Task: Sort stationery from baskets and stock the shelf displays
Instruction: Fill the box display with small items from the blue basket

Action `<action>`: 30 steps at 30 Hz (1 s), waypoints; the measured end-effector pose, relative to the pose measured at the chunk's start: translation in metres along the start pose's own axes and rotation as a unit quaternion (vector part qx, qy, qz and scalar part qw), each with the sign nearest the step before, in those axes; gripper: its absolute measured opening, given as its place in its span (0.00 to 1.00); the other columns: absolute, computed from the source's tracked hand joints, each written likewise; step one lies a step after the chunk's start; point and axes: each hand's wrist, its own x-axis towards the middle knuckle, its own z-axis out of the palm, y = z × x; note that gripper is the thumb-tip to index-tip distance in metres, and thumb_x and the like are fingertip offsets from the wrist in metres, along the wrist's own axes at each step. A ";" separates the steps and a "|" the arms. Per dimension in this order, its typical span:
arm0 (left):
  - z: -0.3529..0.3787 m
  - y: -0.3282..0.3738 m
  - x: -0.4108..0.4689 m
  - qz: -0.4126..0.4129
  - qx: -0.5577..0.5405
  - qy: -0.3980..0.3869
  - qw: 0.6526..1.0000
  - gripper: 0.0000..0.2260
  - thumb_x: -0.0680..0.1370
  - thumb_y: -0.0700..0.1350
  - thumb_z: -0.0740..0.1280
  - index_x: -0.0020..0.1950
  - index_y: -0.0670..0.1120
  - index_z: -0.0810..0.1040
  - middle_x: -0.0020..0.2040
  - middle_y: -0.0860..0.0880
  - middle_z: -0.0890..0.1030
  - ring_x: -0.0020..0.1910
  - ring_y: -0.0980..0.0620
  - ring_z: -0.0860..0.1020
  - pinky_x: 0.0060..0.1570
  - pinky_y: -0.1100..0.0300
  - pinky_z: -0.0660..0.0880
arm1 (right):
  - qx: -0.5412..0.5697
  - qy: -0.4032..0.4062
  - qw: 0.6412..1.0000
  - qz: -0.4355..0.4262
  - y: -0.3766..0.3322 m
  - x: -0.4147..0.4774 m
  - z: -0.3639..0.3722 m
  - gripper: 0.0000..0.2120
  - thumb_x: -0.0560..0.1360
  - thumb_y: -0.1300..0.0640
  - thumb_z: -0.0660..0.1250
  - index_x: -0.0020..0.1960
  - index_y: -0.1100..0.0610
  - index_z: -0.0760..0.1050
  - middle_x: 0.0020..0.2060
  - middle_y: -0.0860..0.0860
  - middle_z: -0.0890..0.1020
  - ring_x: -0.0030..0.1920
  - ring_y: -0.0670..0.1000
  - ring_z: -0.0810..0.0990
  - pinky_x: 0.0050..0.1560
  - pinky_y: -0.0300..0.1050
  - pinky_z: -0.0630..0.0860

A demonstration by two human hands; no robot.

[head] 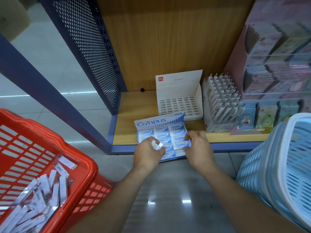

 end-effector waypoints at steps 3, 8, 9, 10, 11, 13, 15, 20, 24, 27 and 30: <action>-0.002 0.000 -0.002 -0.041 -0.118 -0.012 0.992 0.10 0.71 0.49 0.76 0.43 0.46 0.79 0.35 0.51 0.80 0.31 0.53 0.76 0.34 0.62 0.71 | 0.003 0.007 1.000 0.002 0.000 0.000 -0.001 0.14 0.71 0.59 0.74 0.54 0.51 0.74 0.53 0.48 0.69 0.51 0.53 0.76 0.45 0.39 0.67; -0.005 0.016 -0.011 -0.132 -0.366 -0.066 0.919 0.12 0.74 0.52 0.73 0.45 0.44 0.78 0.39 0.46 0.84 0.38 0.49 0.82 0.39 0.57 0.77 | 0.205 0.013 0.978 0.037 -0.009 -0.009 -0.007 0.08 0.72 0.59 0.73 0.46 0.52 0.75 0.42 0.50 0.74 0.39 0.48 0.75 0.39 0.38 0.69; -0.006 0.020 -0.013 -0.135 -0.405 -0.090 0.900 0.12 0.77 0.52 0.70 0.46 0.43 0.78 0.39 0.46 0.84 0.38 0.49 0.82 0.38 0.58 0.77 | 0.315 -0.046 0.946 0.061 -0.018 -0.015 -0.008 0.05 0.74 0.59 0.72 0.46 0.54 0.76 0.37 0.50 0.76 0.34 0.47 0.74 0.34 0.36 0.69; -0.007 0.025 -0.016 -0.136 -0.445 -0.116 0.878 0.13 0.79 0.51 0.67 0.50 0.41 0.78 0.41 0.45 0.85 0.39 0.48 0.82 0.38 0.57 0.78 | 0.404 -0.115 0.904 0.085 -0.027 -0.022 -0.009 0.04 0.75 0.58 0.71 0.48 0.55 0.77 0.34 0.50 0.77 0.30 0.46 0.74 0.30 0.36 0.68; -0.007 0.028 -0.016 -0.137 -0.477 -0.137 0.857 0.15 0.80 0.51 0.64 0.54 0.39 0.77 0.45 0.42 0.85 0.42 0.44 0.83 0.39 0.54 0.78 | 0.450 -0.166 0.872 0.093 -0.035 -0.029 -0.009 0.06 0.76 0.58 0.70 0.52 0.56 0.78 0.33 0.51 0.77 0.28 0.45 0.74 0.28 0.36 0.68; -0.008 0.033 -0.019 -0.138 -0.508 -0.157 0.836 0.17 0.82 0.51 0.61 0.60 0.38 0.76 0.52 0.36 0.83 0.50 0.35 0.81 0.41 0.49 0.75 | 0.468 -0.193 0.859 0.078 -0.043 -0.036 -0.006 0.12 0.76 0.59 0.70 0.59 0.57 0.77 0.33 0.52 0.78 0.27 0.43 0.75 0.27 0.35 0.69; -0.009 0.034 -0.022 -0.134 -0.520 -0.156 0.829 0.17 0.82 0.50 0.61 0.60 0.37 0.76 0.54 0.34 0.82 0.51 0.33 0.79 0.40 0.50 0.71 | 0.483 -0.164 0.857 0.077 -0.046 -0.037 -0.005 0.14 0.76 0.62 0.70 0.60 0.60 0.77 0.33 0.54 0.78 0.26 0.43 0.75 0.28 0.34 0.71; -0.013 0.031 -0.022 -0.110 -0.496 -0.151 0.848 0.12 0.81 0.47 0.64 0.59 0.40 0.76 0.54 0.37 0.83 0.48 0.41 0.82 0.44 0.49 0.78 | 0.478 -0.098 0.870 0.069 -0.046 -0.038 -0.005 0.07 0.72 0.66 0.73 0.48 0.57 0.80 0.35 0.52 0.80 0.32 0.46 0.78 0.33 0.35 0.74; -0.020 0.030 -0.019 -0.118 -0.456 -0.140 0.871 0.04 0.78 0.43 0.69 0.51 0.45 0.78 0.44 0.46 0.84 0.40 0.50 0.83 0.44 0.53 0.80 | 0.363 -0.050 0.930 0.014 -0.032 -0.035 -0.008 0.11 0.70 0.66 0.72 0.43 0.49 0.82 0.34 0.43 0.82 0.36 0.42 0.78 0.41 0.35 0.74; -0.020 0.027 -0.019 -0.072 -0.336 -0.130 0.930 0.04 0.75 0.40 0.72 0.44 0.46 0.79 0.33 0.50 0.80 0.29 0.57 0.78 0.28 0.65 0.67 | 0.216 -0.050 0.974 -0.043 -0.015 -0.031 -0.009 0.14 0.70 0.64 0.74 0.53 0.51 0.83 0.38 0.43 0.75 0.35 0.41 0.71 0.44 0.37 0.69; -0.013 0.022 -0.019 -0.049 -0.281 -0.105 0.953 0.06 0.72 0.36 0.74 0.41 0.45 0.80 0.28 0.50 0.76 0.25 0.55 0.71 0.24 0.67 0.63 | 0.201 -0.047 0.977 -0.061 -0.005 -0.029 -0.010 0.17 0.70 0.66 0.74 0.57 0.54 0.82 0.43 0.45 0.71 0.37 0.39 0.70 0.47 0.28 0.67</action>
